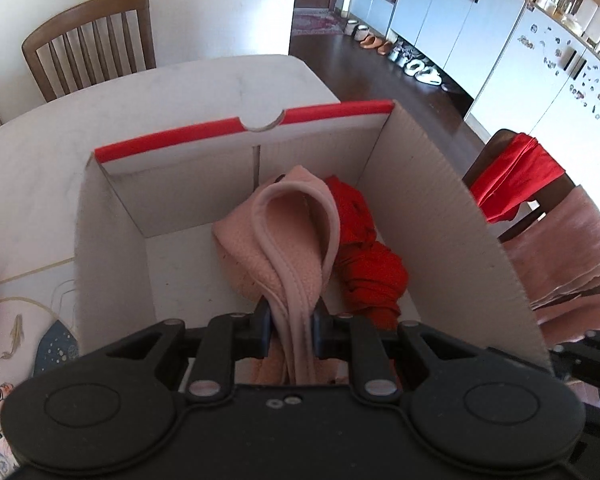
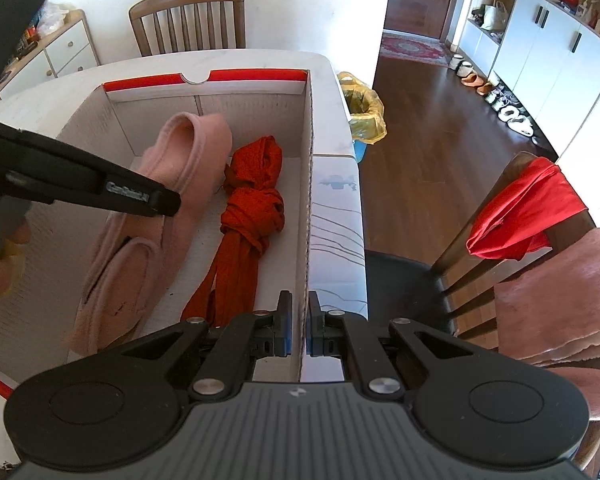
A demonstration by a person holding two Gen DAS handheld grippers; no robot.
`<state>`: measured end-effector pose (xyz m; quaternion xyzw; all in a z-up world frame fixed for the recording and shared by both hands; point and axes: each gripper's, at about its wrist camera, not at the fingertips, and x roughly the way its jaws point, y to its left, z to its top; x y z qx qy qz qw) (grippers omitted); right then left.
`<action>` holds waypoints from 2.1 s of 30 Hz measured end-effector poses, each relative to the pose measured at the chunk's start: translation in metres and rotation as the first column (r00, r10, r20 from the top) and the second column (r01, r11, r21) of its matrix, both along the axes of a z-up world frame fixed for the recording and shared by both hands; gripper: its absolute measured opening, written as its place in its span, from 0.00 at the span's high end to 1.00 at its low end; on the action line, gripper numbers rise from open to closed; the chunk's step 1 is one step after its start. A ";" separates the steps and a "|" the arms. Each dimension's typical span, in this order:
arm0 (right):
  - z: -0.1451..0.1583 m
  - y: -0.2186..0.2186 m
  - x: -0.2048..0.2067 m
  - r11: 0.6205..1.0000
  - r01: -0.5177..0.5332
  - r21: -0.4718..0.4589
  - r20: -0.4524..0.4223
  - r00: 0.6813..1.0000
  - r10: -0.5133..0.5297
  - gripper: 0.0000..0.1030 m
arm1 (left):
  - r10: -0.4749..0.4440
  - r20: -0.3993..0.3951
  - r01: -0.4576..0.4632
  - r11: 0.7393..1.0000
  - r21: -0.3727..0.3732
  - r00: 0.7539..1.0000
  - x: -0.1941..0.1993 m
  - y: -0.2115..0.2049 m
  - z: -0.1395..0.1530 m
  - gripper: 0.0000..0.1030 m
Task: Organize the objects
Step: 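Lift the pink scarf with the left gripper and carry it into the box, then open the left gripper to release the pink scarf beside the red cloth, then return the left gripper to the table and grasp the white cable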
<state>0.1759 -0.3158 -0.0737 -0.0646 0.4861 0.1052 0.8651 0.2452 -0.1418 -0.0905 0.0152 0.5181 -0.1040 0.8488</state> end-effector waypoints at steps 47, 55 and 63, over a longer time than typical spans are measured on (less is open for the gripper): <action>0.000 0.007 -0.005 0.998 -0.005 -0.064 0.015 1.000 0.006 0.95 | 0.007 0.170 0.006 0.997 -0.075 0.985 -0.064 0.038 0.072 0.33; 0.002 0.008 -0.008 0.998 -0.001 -0.066 0.011 1.000 0.002 0.95 | 0.088 0.208 -0.074 0.994 -0.076 0.974 -0.093 0.076 0.084 0.26; 0.005 0.010 -0.011 0.997 0.001 -0.073 0.006 1.000 0.000 0.95 | 0.186 0.247 -0.173 0.982 -0.074 0.951 -0.119 0.121 0.084 0.01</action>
